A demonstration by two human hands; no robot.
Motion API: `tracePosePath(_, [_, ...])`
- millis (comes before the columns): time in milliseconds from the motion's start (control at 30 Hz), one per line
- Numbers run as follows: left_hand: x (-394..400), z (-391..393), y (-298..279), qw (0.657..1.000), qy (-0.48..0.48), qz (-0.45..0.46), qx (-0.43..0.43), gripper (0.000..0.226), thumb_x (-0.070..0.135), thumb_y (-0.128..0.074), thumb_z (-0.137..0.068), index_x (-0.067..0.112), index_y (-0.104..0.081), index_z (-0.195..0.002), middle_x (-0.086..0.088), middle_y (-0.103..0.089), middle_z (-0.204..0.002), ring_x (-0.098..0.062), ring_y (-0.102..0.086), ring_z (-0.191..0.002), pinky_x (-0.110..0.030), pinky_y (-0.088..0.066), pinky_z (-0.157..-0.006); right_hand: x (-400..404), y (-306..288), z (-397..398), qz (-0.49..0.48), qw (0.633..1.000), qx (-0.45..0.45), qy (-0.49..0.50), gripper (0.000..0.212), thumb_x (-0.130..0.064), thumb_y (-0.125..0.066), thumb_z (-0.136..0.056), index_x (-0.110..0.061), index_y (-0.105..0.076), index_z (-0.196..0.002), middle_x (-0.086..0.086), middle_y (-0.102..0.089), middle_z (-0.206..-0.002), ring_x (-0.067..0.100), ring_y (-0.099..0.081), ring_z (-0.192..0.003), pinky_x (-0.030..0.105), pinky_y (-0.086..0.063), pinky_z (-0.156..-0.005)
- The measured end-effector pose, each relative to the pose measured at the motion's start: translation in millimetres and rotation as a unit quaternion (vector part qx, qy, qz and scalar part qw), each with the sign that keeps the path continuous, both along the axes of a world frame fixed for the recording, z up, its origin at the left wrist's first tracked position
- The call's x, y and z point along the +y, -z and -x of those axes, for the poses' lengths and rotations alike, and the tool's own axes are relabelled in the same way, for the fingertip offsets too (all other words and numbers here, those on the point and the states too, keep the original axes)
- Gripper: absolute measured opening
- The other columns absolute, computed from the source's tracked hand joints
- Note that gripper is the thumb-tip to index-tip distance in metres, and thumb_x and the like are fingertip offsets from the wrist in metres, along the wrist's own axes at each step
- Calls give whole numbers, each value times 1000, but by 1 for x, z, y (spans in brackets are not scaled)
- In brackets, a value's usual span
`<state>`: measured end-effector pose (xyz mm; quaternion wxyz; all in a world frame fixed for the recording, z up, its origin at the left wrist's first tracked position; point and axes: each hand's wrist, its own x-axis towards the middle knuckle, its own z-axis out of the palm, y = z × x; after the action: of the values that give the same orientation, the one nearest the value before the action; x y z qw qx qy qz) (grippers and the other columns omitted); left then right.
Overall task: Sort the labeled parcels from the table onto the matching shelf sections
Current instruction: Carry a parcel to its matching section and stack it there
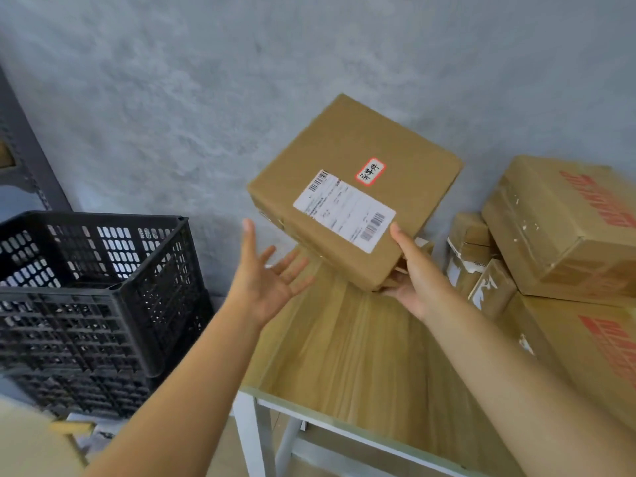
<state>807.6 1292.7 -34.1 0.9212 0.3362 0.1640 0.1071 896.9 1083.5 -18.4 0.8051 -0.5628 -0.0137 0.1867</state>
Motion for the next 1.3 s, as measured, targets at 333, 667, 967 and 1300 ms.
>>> tracePosePath(333, [-7, -21, 8, 988, -49, -146, 7, 46, 57, -63, -88, 26, -65, -123, 5, -77, -105, -21, -71, -104, -45, -54, -94, -26, 9, -12, 135, 985, -22, -102, 97, -52, -80, -57, -27, -43, -143, -2, -55, -137, 25, -52, -128, 57, -43, -105])
tracePosePath(667, [2, -26, 2, 962, 48, -270, 6, 58, 58, -66, -82, 21, -63, -127, -8, -72, -119, -28, -71, -106, -44, -54, -91, -74, 0, -59, 150, 985, -40, -73, 32, -57, -60, -90, -31, -78, -94, -10, -76, -82, 6, -73, -70, 24, -55, -60])
tracePosePath(967, [-10, -27, 1, 928, 47, -370, 16, 76, 76, -58, -77, 26, -56, -134, -2, -71, -123, -26, -69, -112, -50, -48, -103, -67, 8, -58, 203, 973, -99, -43, 66, -77, -55, -80, -37, -58, -133, -11, -68, -127, 15, -63, -118, 42, -47, -106])
tracePosePath(1300, [-4, -7, 0, 922, 48, -382, 38, 60, 77, -41, -88, 34, -70, -118, 1, -75, -113, -22, -72, -103, -49, -51, -100, -71, 7, -4, 226, 965, -132, 5, 112, -97, -53, -53, -36, -43, -146, -10, -54, -143, 16, -53, -130, 46, -41, -112])
